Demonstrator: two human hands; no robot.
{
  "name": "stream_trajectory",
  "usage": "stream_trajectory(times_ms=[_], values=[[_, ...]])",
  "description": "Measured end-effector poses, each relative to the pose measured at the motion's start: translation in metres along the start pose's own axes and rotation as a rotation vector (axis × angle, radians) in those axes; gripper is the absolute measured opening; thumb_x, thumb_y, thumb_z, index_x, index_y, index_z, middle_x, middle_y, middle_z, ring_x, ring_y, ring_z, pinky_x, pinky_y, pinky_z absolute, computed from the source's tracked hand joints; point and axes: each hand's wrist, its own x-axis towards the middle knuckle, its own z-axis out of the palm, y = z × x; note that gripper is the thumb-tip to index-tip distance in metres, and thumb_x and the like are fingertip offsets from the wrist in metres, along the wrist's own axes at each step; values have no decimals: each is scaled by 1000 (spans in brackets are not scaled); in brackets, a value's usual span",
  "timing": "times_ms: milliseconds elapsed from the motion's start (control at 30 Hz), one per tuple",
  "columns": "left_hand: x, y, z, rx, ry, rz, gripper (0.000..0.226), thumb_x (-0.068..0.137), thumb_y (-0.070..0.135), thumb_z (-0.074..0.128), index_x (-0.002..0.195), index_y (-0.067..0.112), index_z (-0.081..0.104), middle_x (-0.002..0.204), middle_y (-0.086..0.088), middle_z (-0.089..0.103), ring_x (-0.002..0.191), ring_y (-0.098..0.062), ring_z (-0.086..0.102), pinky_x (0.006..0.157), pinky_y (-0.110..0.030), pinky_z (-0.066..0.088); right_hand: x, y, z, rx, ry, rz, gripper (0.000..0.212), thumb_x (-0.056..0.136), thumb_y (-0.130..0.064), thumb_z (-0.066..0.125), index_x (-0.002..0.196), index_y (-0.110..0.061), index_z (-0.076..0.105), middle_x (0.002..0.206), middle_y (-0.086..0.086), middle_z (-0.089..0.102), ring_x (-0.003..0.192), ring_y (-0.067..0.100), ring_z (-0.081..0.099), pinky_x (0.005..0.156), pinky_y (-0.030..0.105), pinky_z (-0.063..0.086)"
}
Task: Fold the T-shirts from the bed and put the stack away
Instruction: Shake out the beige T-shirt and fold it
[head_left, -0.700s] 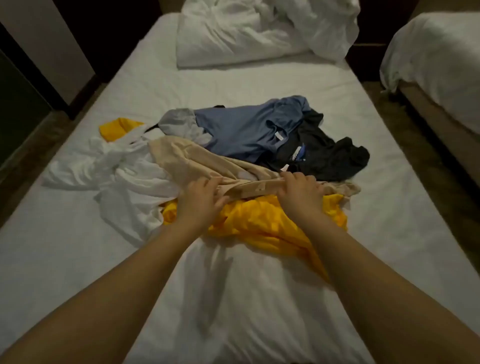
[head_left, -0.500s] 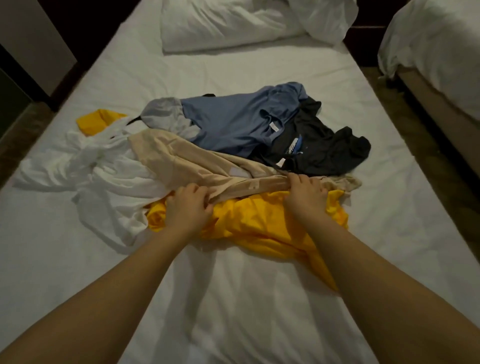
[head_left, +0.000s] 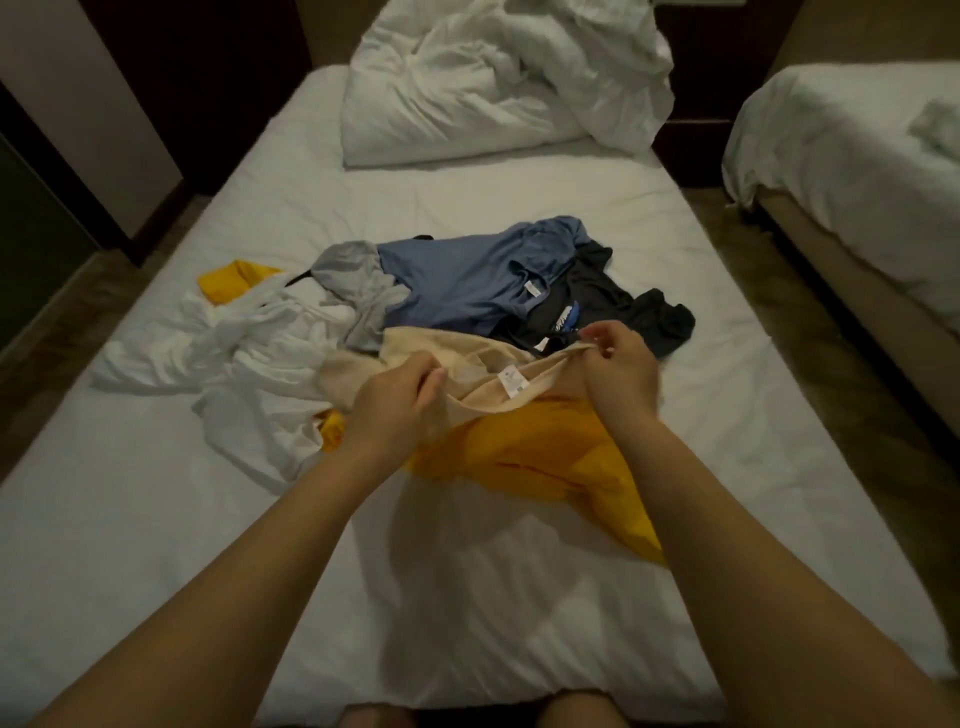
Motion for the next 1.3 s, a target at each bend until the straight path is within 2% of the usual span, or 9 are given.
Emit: stream_trajectory(times_ms=[133, 267, 333, 400, 533, 633, 800, 1067, 1300], values=[[-32, 43, -32, -85, 4, 81, 20, 95, 20, 48, 77, 16, 55, 70, -2, 56, 68, -18, 52, 63, -33, 38, -24, -58, -47, 381, 51, -5, 21, 86, -3, 49, 83, -19, 62, 80, -1, 61, 77, 13, 56, 63, 19, 47], [-54, 95, -64, -220, 102, 190, 19, 96, 26, 47, 80, 25, 55, 71, 0, 60, 62, -9, 53, 57, -25, 39, -55, -118, -93, 591, 102, -175, 8, 90, -9, 53, 88, -11, 61, 72, -6, 56, 57, -5, 52, 51, 8, 40], [-60, 120, -80, -267, 121, 238, 11, 97, 30, 45, 99, 25, 55, 79, 1, 62, 64, -10, 57, 61, -32, 48, -74, -141, -114, 623, -30, -264, 16, 85, 1, 55, 89, -15, 57, 67, -2, 50, 50, 0, 47, 47, 14, 39], [-64, 144, -95, -265, 116, 298, 31, 94, 30, 51, 124, 28, 45, 93, 9, 57, 74, -11, 59, 66, -32, 52, -93, -159, -130, 554, -205, -391, 32, 78, 12, 49, 86, -18, 56, 64, 0, 43, 50, 4, 43, 46, 18, 36], [-74, 180, -118, -207, -88, 442, 62, 85, 16, 66, 126, 42, 28, 104, 16, 48, 84, -5, 55, 69, -12, 45, -127, -177, -154, 324, -349, -580, 46, 64, 22, 48, 74, -22, 57, 62, -6, 47, 54, -2, 46, 55, 17, 38], [-82, 183, -109, -79, -392, 376, 46, 86, 13, 66, 119, 34, 42, 97, 19, 55, 92, -6, 55, 75, -5, 43, -146, -183, -168, 399, -364, -568, 43, 64, 24, 45, 68, -18, 54, 62, -6, 46, 54, -1, 42, 54, 12, 35], [-92, 156, -57, -10, -399, 188, 41, 90, 14, 61, 129, 17, 51, 114, -8, 62, 106, -24, 58, 94, -36, 47, -153, -151, -162, 273, -267, -447, 40, 70, 18, 47, 68, -21, 53, 66, 4, 47, 59, 14, 41, 56, 23, 32], [-107, 94, 29, 50, -418, 142, 36, 88, 26, 63, 123, 26, 57, 102, 1, 63, 88, -12, 56, 80, -26, 45, -159, 10, -93, -44, -325, -48, 18, 78, -3, 59, 92, -14, 63, 68, -8, 52, 67, 10, 49, 56, 19, 36], [-111, 53, 88, -3, -499, 60, 37, 87, 26, 63, 124, 24, 57, 109, -1, 63, 97, -15, 59, 87, -32, 48, -182, 101, -29, -127, -459, 269, 45, 83, -24, 66, 123, -10, 51, 120, 11, 58, 110, 28, 55, 79, 26, 39]])
